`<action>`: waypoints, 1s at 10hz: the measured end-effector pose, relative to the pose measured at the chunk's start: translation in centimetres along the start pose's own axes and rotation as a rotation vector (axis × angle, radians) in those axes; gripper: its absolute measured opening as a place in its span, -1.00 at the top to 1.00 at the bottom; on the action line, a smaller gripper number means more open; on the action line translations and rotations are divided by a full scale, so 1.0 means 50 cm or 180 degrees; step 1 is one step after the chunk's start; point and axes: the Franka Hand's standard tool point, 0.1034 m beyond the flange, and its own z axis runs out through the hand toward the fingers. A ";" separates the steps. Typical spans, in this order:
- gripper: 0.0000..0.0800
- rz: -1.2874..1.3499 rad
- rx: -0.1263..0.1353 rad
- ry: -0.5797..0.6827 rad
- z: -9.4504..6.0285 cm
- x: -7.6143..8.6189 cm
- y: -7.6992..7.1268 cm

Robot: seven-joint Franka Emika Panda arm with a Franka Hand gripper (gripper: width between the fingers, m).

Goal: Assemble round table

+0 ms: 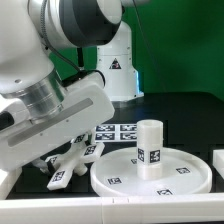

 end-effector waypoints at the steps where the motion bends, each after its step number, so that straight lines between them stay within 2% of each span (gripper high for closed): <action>1: -0.62 0.0000 0.0000 0.0000 0.000 0.000 0.000; 2: -0.50 0.0001 0.0000 0.0000 0.000 0.000 0.000; 3: -0.50 0.0001 0.0000 0.0000 0.000 0.000 0.000; 4: -0.13 0.0000 -0.0001 0.0002 -0.001 0.000 0.000; 8: -0.13 0.0010 -0.0006 0.0009 -0.004 0.000 0.001; 10: -0.13 0.0134 -0.0135 0.0001 -0.032 0.011 -0.014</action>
Offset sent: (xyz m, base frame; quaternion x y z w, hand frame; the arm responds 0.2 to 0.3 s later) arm 0.0007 -0.0003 -0.0010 0.0012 0.0000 -0.0022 1.0000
